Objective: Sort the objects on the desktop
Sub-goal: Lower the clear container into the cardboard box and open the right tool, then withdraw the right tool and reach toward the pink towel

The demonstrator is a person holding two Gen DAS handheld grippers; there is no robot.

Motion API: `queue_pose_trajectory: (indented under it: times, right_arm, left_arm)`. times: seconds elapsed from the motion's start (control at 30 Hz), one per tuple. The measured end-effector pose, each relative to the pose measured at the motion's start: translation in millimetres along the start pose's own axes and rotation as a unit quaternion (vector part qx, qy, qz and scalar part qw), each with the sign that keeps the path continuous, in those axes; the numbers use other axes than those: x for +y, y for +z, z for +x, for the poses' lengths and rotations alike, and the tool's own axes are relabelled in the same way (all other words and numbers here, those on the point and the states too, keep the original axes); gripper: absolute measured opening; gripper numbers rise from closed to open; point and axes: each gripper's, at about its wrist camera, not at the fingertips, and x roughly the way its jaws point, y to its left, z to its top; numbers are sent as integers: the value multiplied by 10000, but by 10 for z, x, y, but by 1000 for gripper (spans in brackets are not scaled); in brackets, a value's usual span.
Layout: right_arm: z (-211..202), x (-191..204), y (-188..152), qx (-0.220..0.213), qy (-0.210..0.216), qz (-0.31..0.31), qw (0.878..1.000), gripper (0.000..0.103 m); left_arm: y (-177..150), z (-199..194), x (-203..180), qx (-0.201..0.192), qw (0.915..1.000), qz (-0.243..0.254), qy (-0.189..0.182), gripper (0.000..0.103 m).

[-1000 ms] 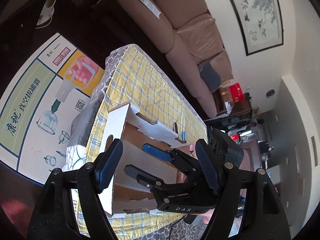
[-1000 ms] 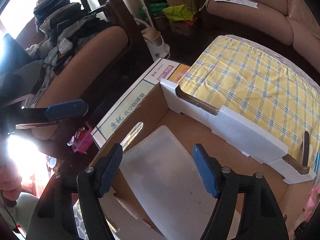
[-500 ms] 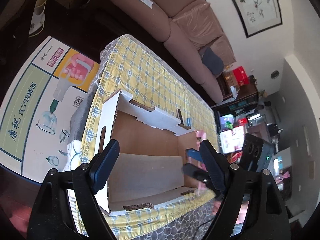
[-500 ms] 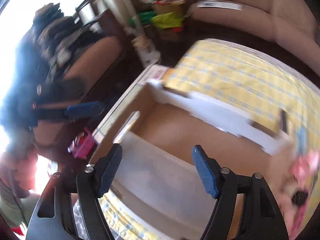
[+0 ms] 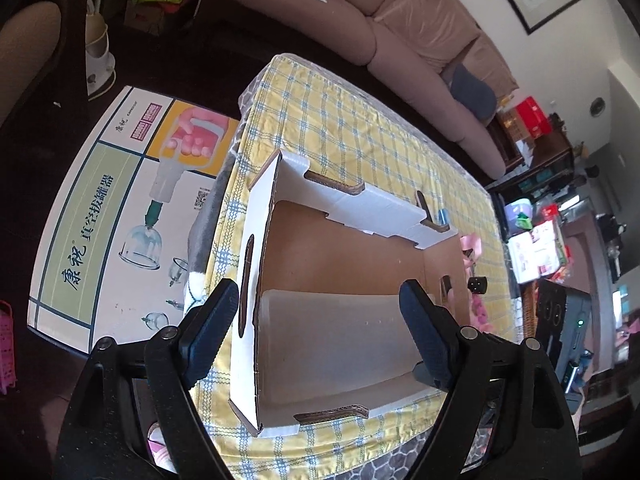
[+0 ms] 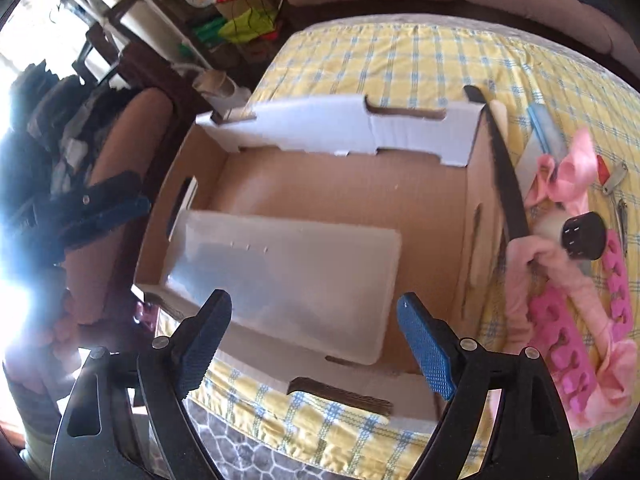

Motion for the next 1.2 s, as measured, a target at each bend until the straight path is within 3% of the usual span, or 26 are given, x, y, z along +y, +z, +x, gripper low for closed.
queue_pose_trajectory:
  times: [0.33, 0.43, 0.67, 0.73, 0.83, 0.93, 1.2]
  right_arm:
    - [43, 46, -77, 19, 141, -116, 9998, 94]
    - [14, 34, -53, -7, 108, -116, 9999, 94]
    - [-397, 33, -105, -698, -177, -282, 9970, 97]
    - [-525, 27, -189, -889, -415, -418, 9943, 100]
    - [-641, 6, -320, -1095, -681, -524, 9903, 102]
    - [-683, -50, -450, -1177, -905, -502, 9876, 103]
    - [-784, -325, -743, -1318, -1038, -118, 9858, 103]
  left_arm:
    - [-19, 85, 82, 217, 9993, -189, -256, 81]
    - [-29, 44, 5, 124, 9999, -17, -96, 81]
    - [-176, -47, -416, -77, 9952, 869, 433, 89]
    - [-267, -67, -571, -146, 9911, 1171, 610, 91]
    - [-434, -82, -817, -269, 9817, 1659, 894, 103]
    - [-597, -58, -989, -326, 9716, 2021, 1186, 103]
    - [-899, 1, -1086, -407, 9684, 2035, 1385, 103]
